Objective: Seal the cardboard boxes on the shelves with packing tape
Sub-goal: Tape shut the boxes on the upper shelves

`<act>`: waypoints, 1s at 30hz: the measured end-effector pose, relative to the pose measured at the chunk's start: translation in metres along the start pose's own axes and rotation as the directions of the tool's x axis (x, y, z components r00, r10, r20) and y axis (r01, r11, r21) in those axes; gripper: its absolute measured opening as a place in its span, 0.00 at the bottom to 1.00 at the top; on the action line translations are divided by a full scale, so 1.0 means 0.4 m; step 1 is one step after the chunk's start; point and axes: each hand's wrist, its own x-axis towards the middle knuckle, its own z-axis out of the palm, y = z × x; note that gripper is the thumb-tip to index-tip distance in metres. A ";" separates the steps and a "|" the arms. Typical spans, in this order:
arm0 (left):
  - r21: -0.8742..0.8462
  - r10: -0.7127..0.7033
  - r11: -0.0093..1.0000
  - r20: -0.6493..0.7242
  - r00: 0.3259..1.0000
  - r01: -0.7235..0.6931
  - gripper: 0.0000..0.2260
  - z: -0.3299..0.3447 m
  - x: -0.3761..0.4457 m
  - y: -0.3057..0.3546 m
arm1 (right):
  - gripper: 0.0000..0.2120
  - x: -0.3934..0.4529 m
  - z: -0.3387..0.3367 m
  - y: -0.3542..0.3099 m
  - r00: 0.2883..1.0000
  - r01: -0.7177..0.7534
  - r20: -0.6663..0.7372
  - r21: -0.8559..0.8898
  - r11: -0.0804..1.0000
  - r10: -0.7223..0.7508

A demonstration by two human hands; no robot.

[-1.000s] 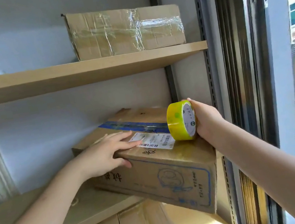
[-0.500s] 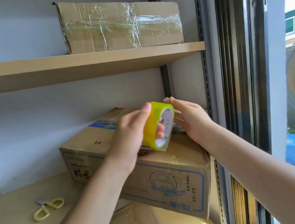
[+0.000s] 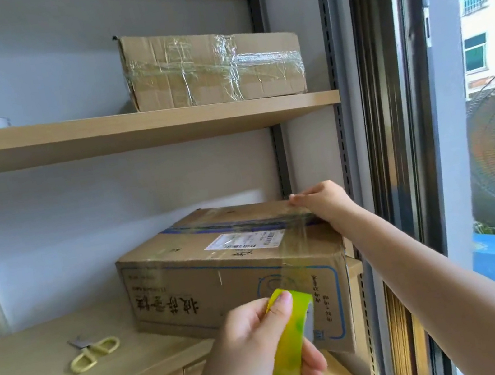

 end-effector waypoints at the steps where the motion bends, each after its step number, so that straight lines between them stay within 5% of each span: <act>1: -0.001 0.009 1.000 -0.009 1.000 -0.009 0.22 0.001 0.005 -0.004 | 0.11 0.005 0.001 -0.001 1.000 -0.020 0.010 -0.018 1.000 0.020; 7: 0.054 0.024 0.998 -0.004 1.000 -0.023 0.16 0.013 0.048 -0.028 | 0.21 0.064 -0.002 0.030 0.986 -0.124 0.079 -0.235 0.964 0.146; 10: 0.115 0.007 0.993 -0.048 0.999 -0.001 0.19 0.020 0.075 -0.053 | 0.25 0.079 0.005 0.046 0.991 -0.032 0.099 -0.445 0.895 0.085; 14: 0.043 0.009 0.999 -0.101 0.995 -0.005 0.16 0.042 0.086 -0.089 | 0.47 0.067 -0.001 0.031 0.994 0.087 0.112 -0.672 0.736 -0.015; 16: 0.041 0.045 0.998 -0.124 0.991 -0.040 0.15 0.054 0.083 -0.098 | 0.38 0.044 -0.011 0.003 0.970 0.241 0.193 -0.758 0.606 -0.145; 19: 0.036 0.084 0.996 -0.134 0.987 -0.079 0.15 0.055 0.079 -0.111 | 0.26 -0.059 -0.037 -0.055 0.919 0.374 0.382 -0.765 0.524 -0.100; 23: 0.146 0.198 0.974 -0.163 0.967 -0.175 0.17 0.049 0.074 -0.123 | 0.42 -0.221 -0.071 -0.080 0.802 0.519 0.597 -0.703 0.486 0.006; 27: 0.231 0.290 0.941 -0.170 0.942 -0.248 0.19 0.052 0.072 -0.122 | 0.36 -0.259 -0.067 -0.053 0.807 0.587 0.566 -0.742 0.323 -0.165; 30: 0.245 0.283 0.942 -0.208 0.936 -0.230 0.20 0.028 0.068 -0.130 | 0.34 -0.264 -0.061 -0.059 0.818 0.572 0.564 -0.773 0.275 -0.116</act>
